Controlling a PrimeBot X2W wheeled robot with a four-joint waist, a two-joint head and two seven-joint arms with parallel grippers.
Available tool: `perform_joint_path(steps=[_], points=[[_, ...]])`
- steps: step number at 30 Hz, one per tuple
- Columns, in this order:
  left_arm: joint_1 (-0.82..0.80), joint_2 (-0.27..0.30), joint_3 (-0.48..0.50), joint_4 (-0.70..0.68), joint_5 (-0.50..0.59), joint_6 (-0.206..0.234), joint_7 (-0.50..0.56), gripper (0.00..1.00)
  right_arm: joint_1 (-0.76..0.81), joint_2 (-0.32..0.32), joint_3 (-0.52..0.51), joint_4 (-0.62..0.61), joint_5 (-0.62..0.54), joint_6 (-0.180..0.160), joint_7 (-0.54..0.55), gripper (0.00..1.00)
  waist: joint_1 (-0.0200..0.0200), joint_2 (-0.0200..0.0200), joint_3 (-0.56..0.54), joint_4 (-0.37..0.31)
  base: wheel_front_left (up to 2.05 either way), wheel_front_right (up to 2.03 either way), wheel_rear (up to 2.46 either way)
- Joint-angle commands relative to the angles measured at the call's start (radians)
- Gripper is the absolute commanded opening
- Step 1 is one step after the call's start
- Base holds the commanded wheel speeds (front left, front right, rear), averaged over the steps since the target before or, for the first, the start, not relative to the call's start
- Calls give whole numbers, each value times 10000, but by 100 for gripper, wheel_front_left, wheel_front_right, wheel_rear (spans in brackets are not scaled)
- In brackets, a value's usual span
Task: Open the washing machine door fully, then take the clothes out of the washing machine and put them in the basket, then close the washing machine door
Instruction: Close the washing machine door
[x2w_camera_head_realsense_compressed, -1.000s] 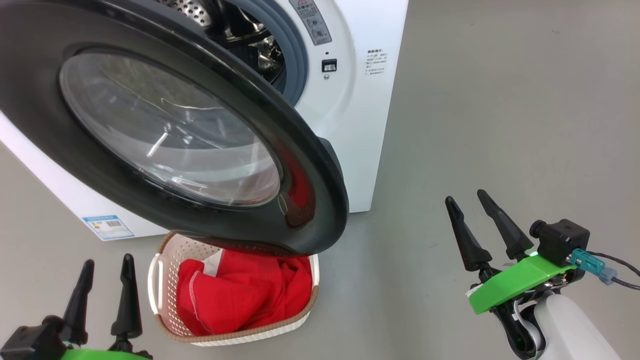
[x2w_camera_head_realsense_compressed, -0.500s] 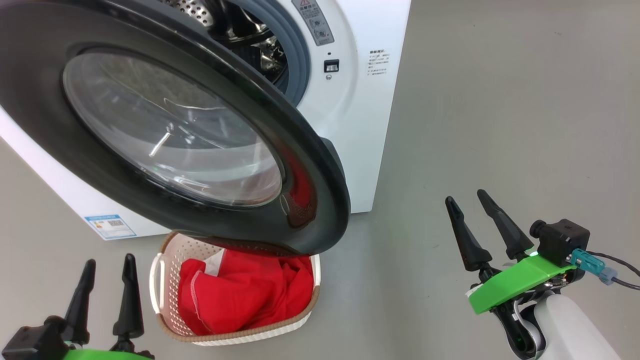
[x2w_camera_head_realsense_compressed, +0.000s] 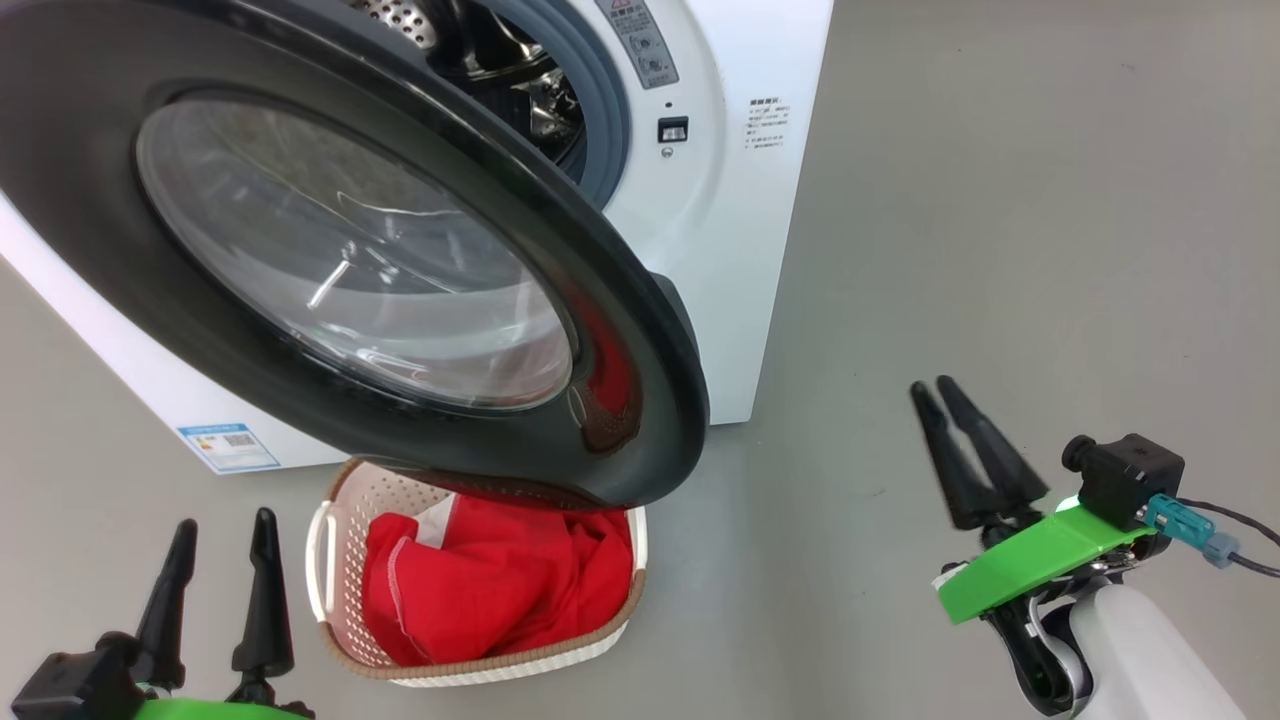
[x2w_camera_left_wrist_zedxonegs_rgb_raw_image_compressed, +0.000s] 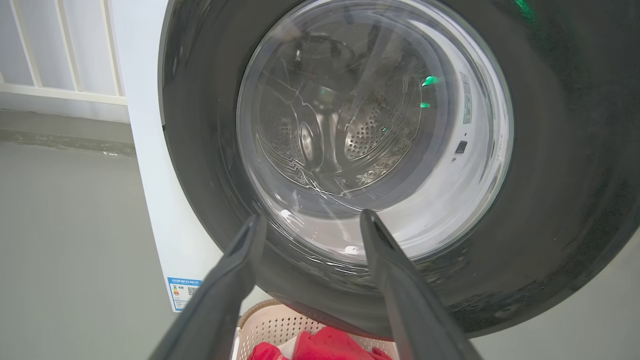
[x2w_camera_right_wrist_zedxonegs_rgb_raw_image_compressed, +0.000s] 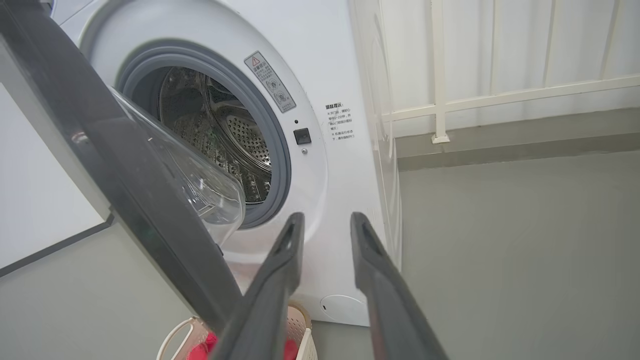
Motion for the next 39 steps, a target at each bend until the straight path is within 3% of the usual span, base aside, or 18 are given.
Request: perform_joint_path(steps=[1,14,23,30,39], points=[[-184,130,371,-190,58,-90,-121,100,-19,-61,186,-313,35,16,-49,0,0,0,-2,9,0,0,0],[-230,23,361,-147,49,-160,-122,100,-821,-41,415,-1370,370,16,-49,0,0,0,88,169,0,0,0],[-301,-108,318,-35,59,-229,-122,100,-1420,137,771,-1984,1009,16,-49,0,0,0,167,659,0,0,0],[-219,-223,345,100,73,-300,-122,100,-1548,208,1174,-3235,1462,16,-49,0,0,0,71,1143,0,0,0],[-149,-297,355,182,130,-376,-122,100,-1317,-209,2259,-4326,1657,16,-49,0,0,0,-38,1552,0,0,0]])
